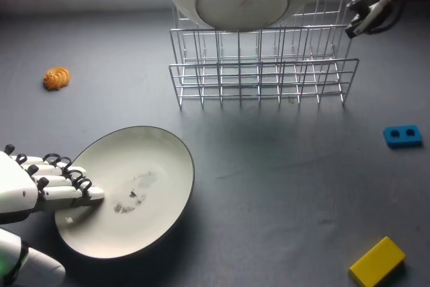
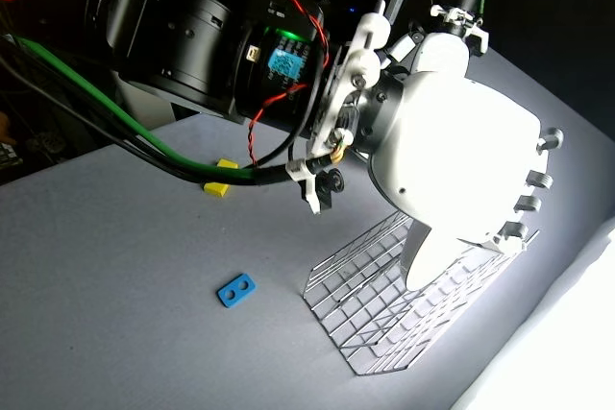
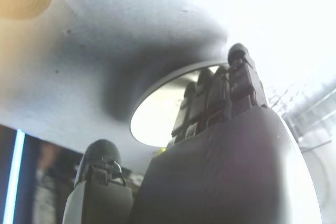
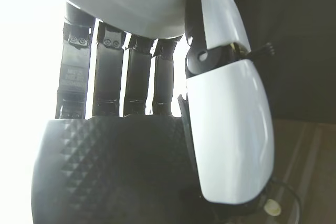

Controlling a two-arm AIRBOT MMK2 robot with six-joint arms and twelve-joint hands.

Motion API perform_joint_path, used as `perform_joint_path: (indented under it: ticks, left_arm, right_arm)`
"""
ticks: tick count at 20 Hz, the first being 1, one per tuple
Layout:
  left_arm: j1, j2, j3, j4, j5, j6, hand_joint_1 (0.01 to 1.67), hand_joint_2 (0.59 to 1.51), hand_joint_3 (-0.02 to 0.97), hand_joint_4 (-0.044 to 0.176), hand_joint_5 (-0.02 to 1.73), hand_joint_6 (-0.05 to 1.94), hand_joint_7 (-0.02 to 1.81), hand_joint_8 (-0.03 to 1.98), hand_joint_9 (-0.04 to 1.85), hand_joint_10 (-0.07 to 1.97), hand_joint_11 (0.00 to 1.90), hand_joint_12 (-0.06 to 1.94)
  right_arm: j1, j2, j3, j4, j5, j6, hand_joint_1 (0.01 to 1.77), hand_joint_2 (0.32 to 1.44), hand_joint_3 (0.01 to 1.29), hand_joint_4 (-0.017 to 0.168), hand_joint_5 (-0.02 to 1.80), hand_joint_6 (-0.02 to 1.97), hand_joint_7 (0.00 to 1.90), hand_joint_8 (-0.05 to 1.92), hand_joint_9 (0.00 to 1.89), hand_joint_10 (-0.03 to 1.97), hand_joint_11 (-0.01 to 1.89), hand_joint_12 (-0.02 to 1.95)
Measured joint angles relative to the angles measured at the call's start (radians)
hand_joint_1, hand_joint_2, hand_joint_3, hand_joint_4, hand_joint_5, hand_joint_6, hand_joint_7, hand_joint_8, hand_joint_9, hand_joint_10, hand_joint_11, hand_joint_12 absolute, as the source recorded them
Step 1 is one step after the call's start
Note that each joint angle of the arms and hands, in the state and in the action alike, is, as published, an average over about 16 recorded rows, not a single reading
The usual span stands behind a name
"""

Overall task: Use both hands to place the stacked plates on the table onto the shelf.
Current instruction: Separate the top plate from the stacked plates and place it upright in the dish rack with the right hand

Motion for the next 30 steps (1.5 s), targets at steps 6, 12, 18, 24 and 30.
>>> perform_joint_path:
  ticks: [6,12,18,24,30]
  left_arm:
    - [0.047,0.009,-0.031,-0.129,0.027,-0.021,0.01,1.167,0.021,-0.006,0.00,-0.03,0.00,-0.01,-0.03,-0.06,0.02,0.02]
    - [0.076,0.014,-0.054,-0.218,0.043,-0.021,0.01,1.171,0.020,-0.008,-0.01,-0.03,-0.01,-0.01,-0.03,-0.06,0.03,0.02]
    - [0.087,0.017,-0.064,-0.252,0.051,-0.021,0.01,1.172,0.021,-0.009,-0.01,-0.04,-0.01,-0.01,-0.03,-0.06,0.03,0.01]
    - [0.090,0.017,-0.066,-0.259,0.054,-0.020,0.01,1.173,0.021,-0.009,-0.02,-0.04,-0.01,-0.01,-0.03,-0.06,0.02,0.00]
    - [0.094,0.018,-0.066,-0.268,0.055,-0.019,0.01,1.174,0.020,-0.009,-0.02,-0.04,-0.01,-0.01,-0.03,-0.06,0.02,0.00]
  right_arm:
    - [-0.027,-0.029,0.054,0.006,-0.015,0.051,1.22,1.04,0.01,-0.009,0.83,0.96,0.98,1.13,1.01,0.75,0.73,1.16]
    - [-0.062,-0.051,0.094,0.010,-0.020,0.082,1.21,1.05,0.01,-0.009,0.81,1.02,0.96,1.11,1.04,0.64,0.75,1.11]
    - [-0.092,-0.061,0.119,0.010,-0.020,0.106,1.21,1.06,0.01,-0.007,0.80,1.07,0.95,1.09,1.06,0.61,0.76,1.11]
    - [-0.108,-0.065,0.129,0.010,-0.017,0.121,1.20,1.07,0.01,-0.006,0.79,1.10,0.96,1.04,1.10,0.51,0.76,1.11]
    - [-0.115,-0.065,0.132,0.008,-0.016,0.128,1.18,1.10,0.01,-0.004,0.76,1.12,0.96,0.80,1.09,0.33,0.74,1.09]
